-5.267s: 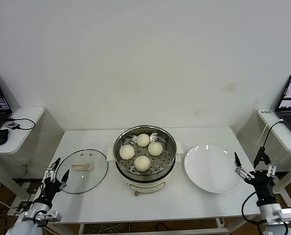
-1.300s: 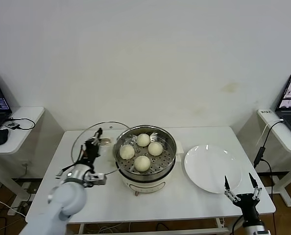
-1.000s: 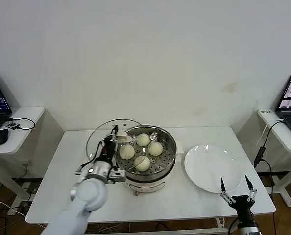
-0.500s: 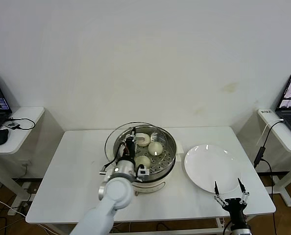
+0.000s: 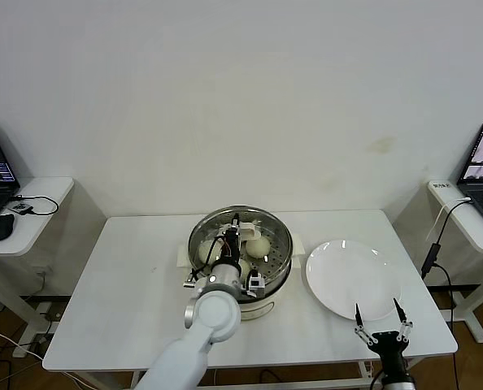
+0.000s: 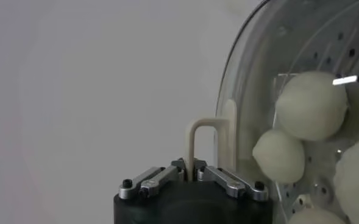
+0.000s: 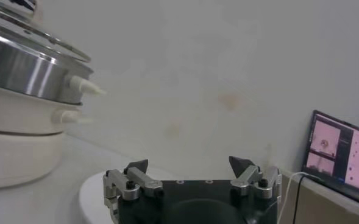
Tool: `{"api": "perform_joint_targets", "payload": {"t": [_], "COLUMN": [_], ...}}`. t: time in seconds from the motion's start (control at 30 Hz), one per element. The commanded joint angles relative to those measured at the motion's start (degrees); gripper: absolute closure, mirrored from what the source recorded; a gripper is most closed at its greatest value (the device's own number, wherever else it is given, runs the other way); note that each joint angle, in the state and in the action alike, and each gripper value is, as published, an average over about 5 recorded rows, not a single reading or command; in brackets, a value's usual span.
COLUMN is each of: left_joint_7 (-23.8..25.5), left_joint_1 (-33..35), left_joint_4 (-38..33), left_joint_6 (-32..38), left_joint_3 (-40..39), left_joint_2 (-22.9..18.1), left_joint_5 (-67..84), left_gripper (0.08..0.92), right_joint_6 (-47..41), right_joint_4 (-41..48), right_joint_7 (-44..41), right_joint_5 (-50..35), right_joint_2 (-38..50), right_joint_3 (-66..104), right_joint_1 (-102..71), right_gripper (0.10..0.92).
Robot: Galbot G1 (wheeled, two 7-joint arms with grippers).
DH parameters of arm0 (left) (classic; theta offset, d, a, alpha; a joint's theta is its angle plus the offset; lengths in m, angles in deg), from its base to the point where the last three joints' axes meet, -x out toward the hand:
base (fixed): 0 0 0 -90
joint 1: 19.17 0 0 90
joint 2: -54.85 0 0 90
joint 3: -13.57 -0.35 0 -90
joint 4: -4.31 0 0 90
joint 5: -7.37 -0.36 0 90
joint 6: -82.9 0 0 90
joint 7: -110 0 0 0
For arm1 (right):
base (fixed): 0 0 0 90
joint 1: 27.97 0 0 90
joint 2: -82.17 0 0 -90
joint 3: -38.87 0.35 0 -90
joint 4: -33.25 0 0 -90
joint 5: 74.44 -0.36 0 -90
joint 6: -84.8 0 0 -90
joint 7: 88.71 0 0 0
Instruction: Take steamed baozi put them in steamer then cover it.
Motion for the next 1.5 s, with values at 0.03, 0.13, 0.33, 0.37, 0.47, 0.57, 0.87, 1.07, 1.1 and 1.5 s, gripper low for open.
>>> {"api": "perform_joint_targets", "payload": {"t": [0.03, 0.13, 0.33, 0.37, 0.47, 0.57, 0.87, 1.07, 1.1, 1.5], "left_joint_7": [0.48, 0.28, -0.17, -0.23, -0.46, -1.13, -2.10, -2.30, -2.30, -6.37], "left_joint_1": [0.10, 0.25, -0.04, -0.09, -0.17, -0.10, 2.20, 5.57, 6.20, 17.63], "left_joint_4": [1.41, 1.65, 2.56, 2.67, 2.93, 3.07, -1.88, -7.74, -8.76, -22.46], "left_joint_6": [-0.17, -0.03, 0.24, 0.27, 0.32, 0.51, 0.61, 0.69, 0.70, 3.57], "left_joint_3": [-0.27, -0.11, 0.21, 0.24, 0.30, 0.47, 0.50, 0.45, 0.45, 2.26], "left_joint_2": [-1.39, -1.46, -1.99, -2.08, -2.34, -2.65, -1.24, 1.32, 1.84, 7.45], "left_joint_5": [-1.14, -1.11, -1.06, -1.04, -0.89, -0.49, 1.02, 1.37, 1.56, 7.32], "left_gripper": [0.857, 0.857, 0.857, 0.857, 0.857, 0.857, 0.722, 0.549, 0.514, 0.197], "right_joint_6": [0.11, 0.13, 0.21, 0.23, 0.26, 0.23, 0.08, 0.03, 0.03, 0.02], "right_joint_4": [0.28, 0.33, 0.31, 0.31, 0.33, 0.27, 0.18, 0.24, 0.24, 0.16], "right_joint_7": [0.02, -0.02, -0.07, -0.08, -0.11, -0.06, 0.07, -0.05, -0.07, -0.15], "right_joint_5": [0.43, 0.50, 0.69, 0.72, 0.79, 0.80, 0.75, 0.83, 0.85, 1.06], "right_joint_2": [-0.29, -0.37, -0.45, -0.45, -0.44, -0.46, -0.51, -0.61, -0.62, -0.89], "right_joint_3": [-0.34, -0.51, -0.71, -0.74, -0.83, -0.96, -1.26, -1.33, -1.33, -1.24], "right_joint_1": [0.12, 0.10, -0.16, -0.21, -0.29, -0.30, -0.33, -0.48, -0.51, -0.83], "right_gripper": [0.203, 0.202, 0.203, 0.202, 0.203, 0.203, 0.203, 0.202, 0.202, 0.202]}}
